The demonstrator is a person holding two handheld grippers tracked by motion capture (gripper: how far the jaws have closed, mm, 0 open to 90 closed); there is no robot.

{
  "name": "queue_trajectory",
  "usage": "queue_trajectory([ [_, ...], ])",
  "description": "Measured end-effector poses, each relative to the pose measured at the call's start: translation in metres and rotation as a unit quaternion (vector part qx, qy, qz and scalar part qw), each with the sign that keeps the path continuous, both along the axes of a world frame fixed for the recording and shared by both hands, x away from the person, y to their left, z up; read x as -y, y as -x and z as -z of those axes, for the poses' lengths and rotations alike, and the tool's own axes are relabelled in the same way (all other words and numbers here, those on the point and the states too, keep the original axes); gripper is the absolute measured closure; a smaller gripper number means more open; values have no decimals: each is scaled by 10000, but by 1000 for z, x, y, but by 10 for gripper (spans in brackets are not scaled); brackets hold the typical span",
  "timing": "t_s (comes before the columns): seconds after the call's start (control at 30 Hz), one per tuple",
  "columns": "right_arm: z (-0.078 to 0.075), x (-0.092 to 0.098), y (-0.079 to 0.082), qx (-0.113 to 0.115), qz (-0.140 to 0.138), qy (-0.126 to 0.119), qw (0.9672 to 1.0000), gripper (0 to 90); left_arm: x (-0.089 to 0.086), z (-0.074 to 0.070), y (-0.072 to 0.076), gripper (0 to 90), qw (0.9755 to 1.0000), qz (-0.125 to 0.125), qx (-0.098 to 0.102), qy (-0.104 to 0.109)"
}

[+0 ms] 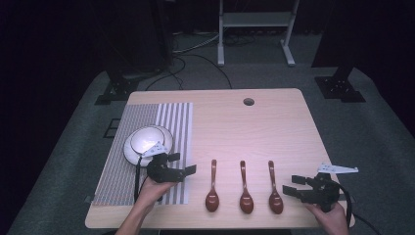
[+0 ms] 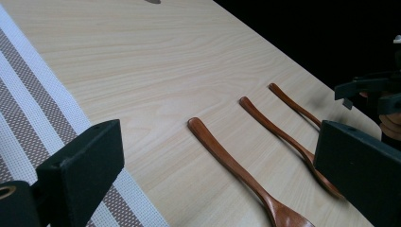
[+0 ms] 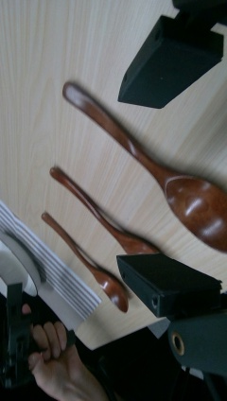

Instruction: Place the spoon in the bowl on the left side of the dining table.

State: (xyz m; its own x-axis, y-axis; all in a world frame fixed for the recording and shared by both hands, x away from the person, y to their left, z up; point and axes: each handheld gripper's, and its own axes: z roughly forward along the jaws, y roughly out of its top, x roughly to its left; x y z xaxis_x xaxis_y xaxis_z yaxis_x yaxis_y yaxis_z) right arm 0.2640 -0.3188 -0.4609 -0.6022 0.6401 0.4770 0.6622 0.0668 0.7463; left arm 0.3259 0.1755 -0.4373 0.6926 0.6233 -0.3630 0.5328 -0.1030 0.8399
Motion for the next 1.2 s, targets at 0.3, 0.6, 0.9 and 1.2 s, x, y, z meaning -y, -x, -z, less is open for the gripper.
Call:
queue_trajectory([
  [0.3, -6, -33, -9, 12, -664, 9, 9978, 181, 0, 4, -3, 15, 9999, -47, -108, 31],
  [0.6, -22, -83, -23, 6, -1407, 83, 9900, 225, 0, 9, -7, 15, 9998, -13, -188, 27],
  [0.9, -32, -135, -33, -90, -2158, 358, 9757, 321, -3, 14, -14, 15, 9994, -97, -323, 105],
  [1.2, -34, -180, -31, -244, -2764, 826, 9572, 517, 0, 13, -13, 15, 9992, -112, -354, 163],
])
